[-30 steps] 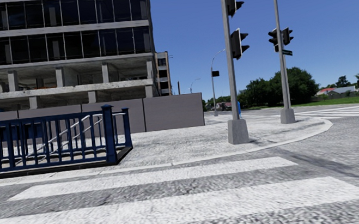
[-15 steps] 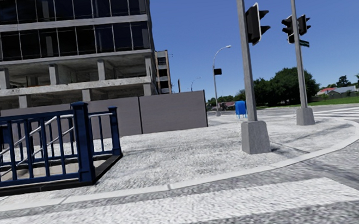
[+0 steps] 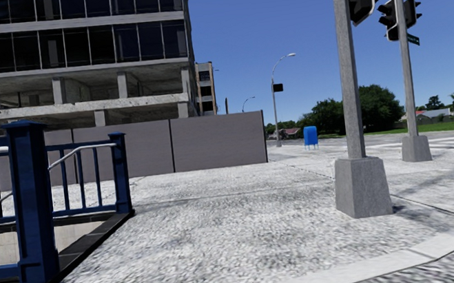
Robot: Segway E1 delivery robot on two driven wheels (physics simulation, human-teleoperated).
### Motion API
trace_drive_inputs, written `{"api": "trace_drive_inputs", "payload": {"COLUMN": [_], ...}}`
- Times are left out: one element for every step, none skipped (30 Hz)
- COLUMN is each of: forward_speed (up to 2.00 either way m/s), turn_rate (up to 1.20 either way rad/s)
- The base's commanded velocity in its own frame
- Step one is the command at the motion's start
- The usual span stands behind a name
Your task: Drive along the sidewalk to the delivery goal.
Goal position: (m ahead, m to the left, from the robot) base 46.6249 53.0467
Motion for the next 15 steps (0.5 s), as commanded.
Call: {"api": "trace_drive_inputs", "payload": {"forward_speed": [2.00, 2.00, 2.00, 2.00, 2.00, 2.00, 2.00, 2.00, 2.00, 2.00, 2.00, 2.00, 2.00, 2.00, 2.00], "turn_rate": [0.00, 0.00, 0.00, 0.00, 0.00, 0.00, 0.00, 0.00, 0.00, 0.00, 0.00, 0.00, 0.00, 0.00, 0.00]}}
